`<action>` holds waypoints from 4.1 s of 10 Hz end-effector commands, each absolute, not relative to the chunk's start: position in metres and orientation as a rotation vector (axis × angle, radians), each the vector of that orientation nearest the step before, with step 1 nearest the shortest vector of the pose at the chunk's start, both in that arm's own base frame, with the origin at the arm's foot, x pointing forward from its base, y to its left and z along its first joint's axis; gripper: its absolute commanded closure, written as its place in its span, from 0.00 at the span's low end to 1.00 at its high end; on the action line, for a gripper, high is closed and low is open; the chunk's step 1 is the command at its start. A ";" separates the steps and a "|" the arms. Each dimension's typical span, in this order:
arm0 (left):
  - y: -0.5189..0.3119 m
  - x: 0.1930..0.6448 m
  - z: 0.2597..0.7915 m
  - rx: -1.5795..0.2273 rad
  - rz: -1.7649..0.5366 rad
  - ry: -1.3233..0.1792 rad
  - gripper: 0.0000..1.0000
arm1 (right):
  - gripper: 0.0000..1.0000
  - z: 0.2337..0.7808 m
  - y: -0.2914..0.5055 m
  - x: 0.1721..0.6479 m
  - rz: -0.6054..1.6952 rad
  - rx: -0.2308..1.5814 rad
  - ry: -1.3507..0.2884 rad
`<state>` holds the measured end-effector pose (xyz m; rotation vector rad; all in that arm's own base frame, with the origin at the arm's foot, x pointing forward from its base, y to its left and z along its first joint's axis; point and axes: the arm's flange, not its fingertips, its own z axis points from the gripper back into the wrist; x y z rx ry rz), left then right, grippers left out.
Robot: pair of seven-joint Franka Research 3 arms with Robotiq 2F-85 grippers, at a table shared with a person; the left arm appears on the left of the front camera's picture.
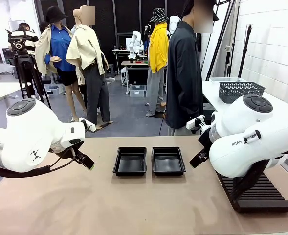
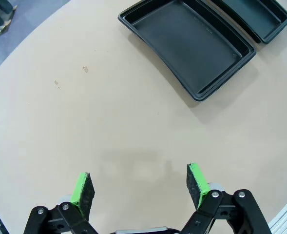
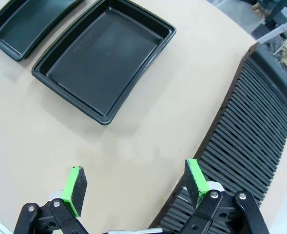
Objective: Inspect and transfer BCBs to ESD trays.
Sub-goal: Pick up the Blank PCB from the PCB Rack and place it in the left ESD tray.
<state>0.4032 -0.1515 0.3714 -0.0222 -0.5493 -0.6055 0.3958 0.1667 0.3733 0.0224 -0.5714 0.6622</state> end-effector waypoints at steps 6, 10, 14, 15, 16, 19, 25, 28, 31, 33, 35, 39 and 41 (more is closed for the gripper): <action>-0.092 0.466 0.457 -0.445 -0.538 -0.408 0.00 | 0.00 0.463 0.117 0.440 0.497 0.403 -0.449; -0.029 0.476 0.470 -0.795 -0.481 -0.318 0.00 | 0.00 0.482 0.064 0.441 0.436 0.823 -0.366; 0.072 0.421 0.474 -1.114 -0.298 -0.430 0.00 | 0.00 0.469 -0.045 0.399 0.366 1.268 -0.547; 0.094 0.407 0.472 -1.132 -0.255 -0.439 0.00 | 0.00 0.460 -0.071 0.390 0.332 1.353 -0.567; 0.116 0.397 0.465 -1.175 -0.218 -0.466 0.00 | 0.00 0.452 -0.098 0.383 0.297 1.408 -0.586; 0.169 0.366 0.439 -1.250 -0.176 -0.514 0.00 | 0.00 0.435 -0.157 0.356 0.306 1.472 -0.602; 0.221 0.336 0.401 -1.318 -0.084 -0.587 0.00 | 0.00 0.402 -0.201 0.354 0.262 1.531 -0.552; 0.231 0.331 0.390 -1.332 -0.061 -0.600 0.00 | 0.00 0.401 -0.200 0.357 0.265 1.522 -0.512; 0.226 0.331 0.390 -1.308 -0.046 -0.554 0.00 | 0.00 0.398 -0.198 0.358 0.230 1.526 -0.525; 0.226 0.331 0.390 -1.308 -0.046 -0.554 0.00 | 0.00 0.398 -0.198 0.358 0.230 1.526 -0.525; 0.226 0.331 0.390 -1.308 -0.046 -0.554 0.00 | 0.00 0.398 -0.198 0.358 0.230 1.526 -0.525; 0.226 0.331 0.390 -1.308 -0.046 -0.554 0.00 | 0.00 0.398 -0.198 0.358 0.230 1.526 -0.525; 0.226 0.331 0.390 -1.308 -0.046 -0.554 0.00 | 0.00 0.398 -0.198 0.358 0.230 1.526 -0.525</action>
